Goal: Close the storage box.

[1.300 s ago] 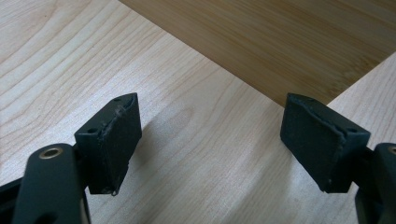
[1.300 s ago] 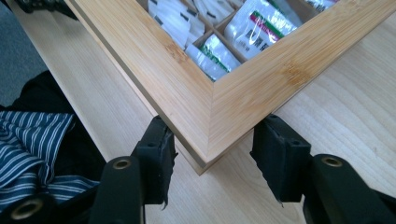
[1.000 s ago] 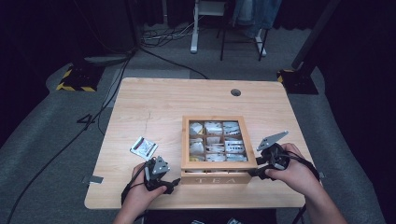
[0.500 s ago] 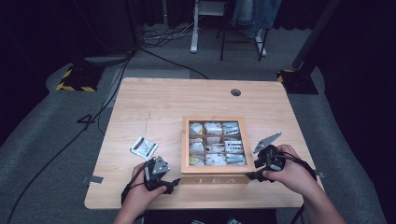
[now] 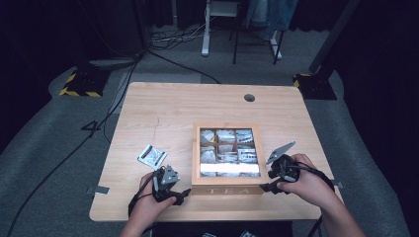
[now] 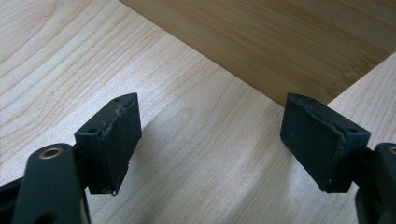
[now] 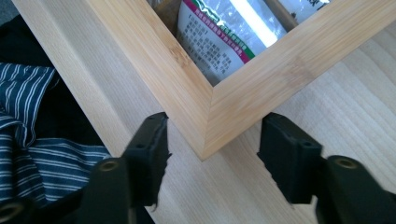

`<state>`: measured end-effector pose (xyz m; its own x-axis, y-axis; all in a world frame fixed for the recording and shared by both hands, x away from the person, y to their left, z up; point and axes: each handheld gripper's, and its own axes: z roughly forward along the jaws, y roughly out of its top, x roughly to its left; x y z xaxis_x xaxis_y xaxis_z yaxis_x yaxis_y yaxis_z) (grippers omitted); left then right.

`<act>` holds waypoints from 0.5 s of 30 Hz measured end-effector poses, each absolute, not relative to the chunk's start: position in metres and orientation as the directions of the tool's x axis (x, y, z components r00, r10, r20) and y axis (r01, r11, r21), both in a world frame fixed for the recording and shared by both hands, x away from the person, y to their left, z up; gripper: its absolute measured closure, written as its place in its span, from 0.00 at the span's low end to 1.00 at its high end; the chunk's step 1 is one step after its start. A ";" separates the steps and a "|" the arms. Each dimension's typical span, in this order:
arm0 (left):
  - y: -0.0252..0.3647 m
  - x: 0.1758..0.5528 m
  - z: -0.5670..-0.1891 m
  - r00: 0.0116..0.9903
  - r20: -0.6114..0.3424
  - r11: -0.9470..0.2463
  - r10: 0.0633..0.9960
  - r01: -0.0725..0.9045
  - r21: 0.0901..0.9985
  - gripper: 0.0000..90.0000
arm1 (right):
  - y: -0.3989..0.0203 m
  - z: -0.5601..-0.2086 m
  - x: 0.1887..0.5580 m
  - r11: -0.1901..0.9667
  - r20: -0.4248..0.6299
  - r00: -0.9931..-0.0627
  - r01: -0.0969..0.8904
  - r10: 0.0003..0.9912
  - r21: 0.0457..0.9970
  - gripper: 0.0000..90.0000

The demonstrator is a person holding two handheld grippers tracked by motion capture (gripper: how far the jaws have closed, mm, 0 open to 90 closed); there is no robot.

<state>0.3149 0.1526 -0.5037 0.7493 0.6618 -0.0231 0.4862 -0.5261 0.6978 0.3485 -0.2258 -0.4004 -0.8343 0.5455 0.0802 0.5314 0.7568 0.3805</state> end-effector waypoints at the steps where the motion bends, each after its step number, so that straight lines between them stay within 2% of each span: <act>1: 0.153 0.315 -0.504 0.749 -0.023 -0.526 0.662 0.486 0.698 0.23 | -0.226 -0.401 0.348 0.760 0.084 -0.836 0.531 0.543 0.376 0.45; 15: 0.153 0.315 -0.504 0.749 -0.023 -0.526 0.662 0.486 0.698 0.23 | -0.239 -0.378 0.348 0.637 0.096 -0.828 0.494 0.552 0.591 0.28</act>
<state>0.3148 0.1525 -0.5037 0.7492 0.6619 -0.0234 0.4865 -0.5259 0.6977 0.3478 -0.2394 -0.3779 -0.8280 0.5525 0.0961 0.4940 0.6375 0.5912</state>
